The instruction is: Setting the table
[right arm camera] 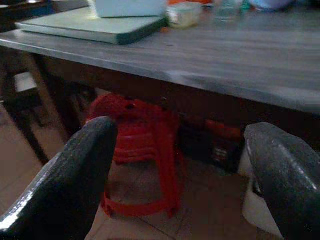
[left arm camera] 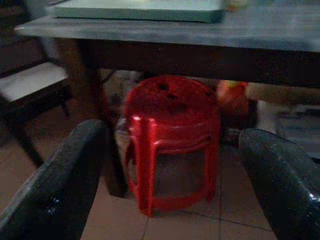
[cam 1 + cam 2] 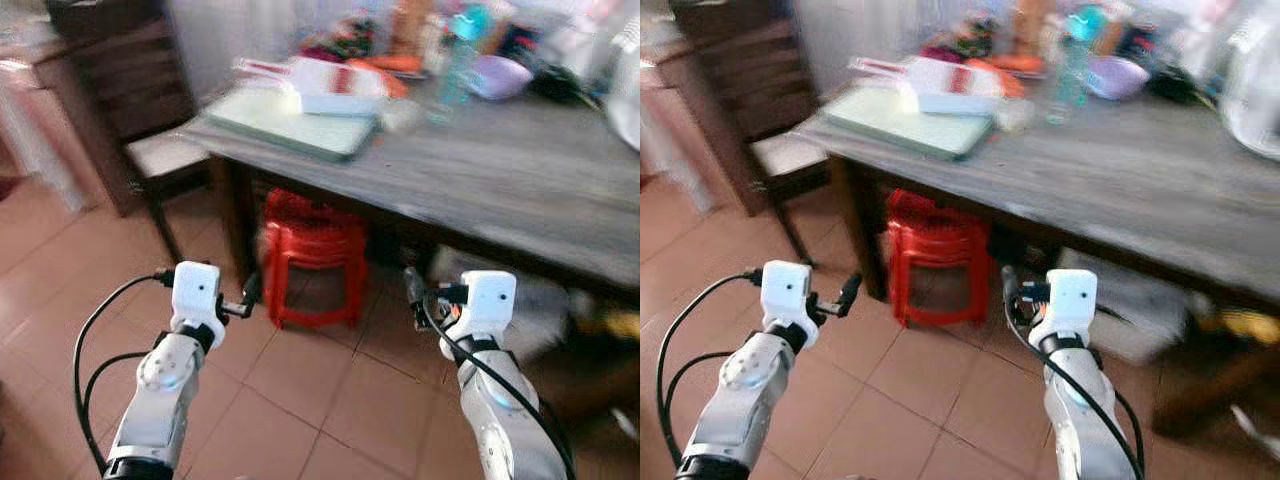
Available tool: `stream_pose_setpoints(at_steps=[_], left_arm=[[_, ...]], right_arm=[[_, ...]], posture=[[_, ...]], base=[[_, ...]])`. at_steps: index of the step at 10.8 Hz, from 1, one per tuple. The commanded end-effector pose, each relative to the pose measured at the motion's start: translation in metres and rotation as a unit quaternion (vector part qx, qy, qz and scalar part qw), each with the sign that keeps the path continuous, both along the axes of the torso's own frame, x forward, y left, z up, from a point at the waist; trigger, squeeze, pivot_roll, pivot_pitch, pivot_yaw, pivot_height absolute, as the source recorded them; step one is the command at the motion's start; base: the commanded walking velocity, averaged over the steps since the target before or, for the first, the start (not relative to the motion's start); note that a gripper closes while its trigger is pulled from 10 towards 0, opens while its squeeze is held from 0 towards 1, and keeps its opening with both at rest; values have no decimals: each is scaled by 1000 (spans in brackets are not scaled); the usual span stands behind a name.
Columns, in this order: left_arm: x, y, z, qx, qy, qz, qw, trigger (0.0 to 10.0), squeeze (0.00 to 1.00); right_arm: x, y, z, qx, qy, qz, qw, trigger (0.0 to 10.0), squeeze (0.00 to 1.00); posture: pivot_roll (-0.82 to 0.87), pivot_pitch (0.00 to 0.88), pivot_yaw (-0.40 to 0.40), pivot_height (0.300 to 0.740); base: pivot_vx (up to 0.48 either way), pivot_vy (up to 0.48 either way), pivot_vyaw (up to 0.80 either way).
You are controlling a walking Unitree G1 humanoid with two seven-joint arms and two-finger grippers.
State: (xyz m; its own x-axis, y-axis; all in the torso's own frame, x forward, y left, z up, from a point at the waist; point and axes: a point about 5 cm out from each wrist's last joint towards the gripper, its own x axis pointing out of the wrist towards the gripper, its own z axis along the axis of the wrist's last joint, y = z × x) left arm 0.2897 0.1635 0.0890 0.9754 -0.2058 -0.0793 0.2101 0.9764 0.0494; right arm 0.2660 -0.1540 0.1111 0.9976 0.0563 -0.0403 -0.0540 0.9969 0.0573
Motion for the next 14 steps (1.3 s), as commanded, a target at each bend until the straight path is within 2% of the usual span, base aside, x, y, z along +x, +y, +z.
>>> stream_pose_setpoints(at_steps=[1, 3, 7, 8, 9, 14], left_arm=[[1, -2, 0, 6, 1, -1, 1000, 10000, 0], [1, -3, -1, 9, 2, -1, 1000, 10000, 0], [1, -6, 1, 11, -4, -7, 1000, 10000, 0], [1, -9, 5, -8, -13, -27, 1000, 10000, 0], [1, -8, 5, -3, -13, -26, 1000, 10000, 0], [0, -10, 3, -5, -4, -39, 999, 10000, 0]], right_arm=[[0, -2, -1, -1, 3, -4, 1000, 10000, 0], [-1, -2, -2, 2, 3, -8, 1000, 10000, 0], [0, -2, -1, 4, 3, -10, 1000, 10000, 0], [0, -2, -1, 5, 4, -10, 1000, 10000, 0], [0, -3, -1, 4, 4, -11, 1000, 10000, 0], [1, -2, -1, 5, 6, -10, 1000, 10000, 0]], posture=[[104, 87, -13, 740], [104, 91, -12, 740], [102, 91, -12, 740], [99, 93, -12, 740], [99, 93, -12, 740], [99, 95, -12, 740]], base=[[0, 0, -800], [0, 0, -628], [0, 0, 0], [0, 0, 0], [0, 0, 0], [0, 0, -639]])
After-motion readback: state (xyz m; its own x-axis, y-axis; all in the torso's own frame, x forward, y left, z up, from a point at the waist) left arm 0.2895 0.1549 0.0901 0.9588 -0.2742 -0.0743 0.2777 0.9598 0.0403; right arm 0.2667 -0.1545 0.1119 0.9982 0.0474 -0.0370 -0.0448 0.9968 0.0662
